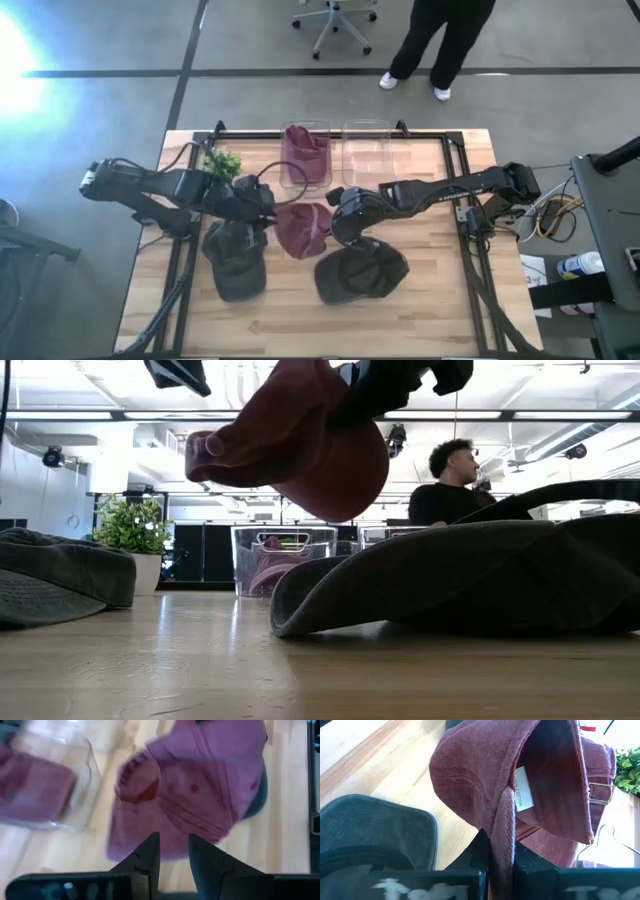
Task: Pick & Place hat
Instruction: Put the red cap into the left transparent bin
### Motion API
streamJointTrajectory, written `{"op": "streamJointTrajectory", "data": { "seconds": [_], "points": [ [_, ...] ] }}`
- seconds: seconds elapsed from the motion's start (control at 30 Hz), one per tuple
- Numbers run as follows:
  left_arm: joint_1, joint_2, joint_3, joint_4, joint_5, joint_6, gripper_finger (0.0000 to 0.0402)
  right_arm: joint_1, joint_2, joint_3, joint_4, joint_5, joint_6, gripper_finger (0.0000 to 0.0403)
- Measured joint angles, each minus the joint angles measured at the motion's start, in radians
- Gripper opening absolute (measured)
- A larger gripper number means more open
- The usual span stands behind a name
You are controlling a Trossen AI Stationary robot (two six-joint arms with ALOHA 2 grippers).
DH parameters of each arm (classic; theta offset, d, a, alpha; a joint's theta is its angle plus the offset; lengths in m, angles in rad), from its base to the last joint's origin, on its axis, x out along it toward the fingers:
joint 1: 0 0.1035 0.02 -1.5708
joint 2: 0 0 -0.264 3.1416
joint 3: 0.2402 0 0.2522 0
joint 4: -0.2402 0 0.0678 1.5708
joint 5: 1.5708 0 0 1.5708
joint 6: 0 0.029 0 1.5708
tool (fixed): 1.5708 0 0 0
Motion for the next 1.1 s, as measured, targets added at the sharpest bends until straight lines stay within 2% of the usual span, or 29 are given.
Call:
{"op": "streamJointTrajectory", "data": {
  "seconds": [0.27,0.43,0.53,0.77,1.1],
  "points": [
    [-0.005,0.034,-0.162,0.218,0.027,0.063,0.0094,-0.007,0.000,-0.001,0.033,0.000,-0.001,0.0013],
    [0.066,0.072,-0.277,0.458,0.029,0.168,0.0094,-0.006,0.000,0.000,0.037,-0.002,0.003,0.0013],
    [0.115,0.084,-0.303,0.559,0.063,0.191,0.0094,-0.006,0.000,0.000,0.031,-0.005,0.025,0.0013],
    [0.151,0.122,-0.315,0.628,0.211,0.205,0.0094,-0.005,0.000,0.000,0.078,-0.013,0.041,0.0013],
    [0.151,0.127,-0.285,0.614,0.223,0.208,0.0094,-0.006,-0.002,-0.001,0.135,-0.006,0.051,0.0013]
  ]
}}
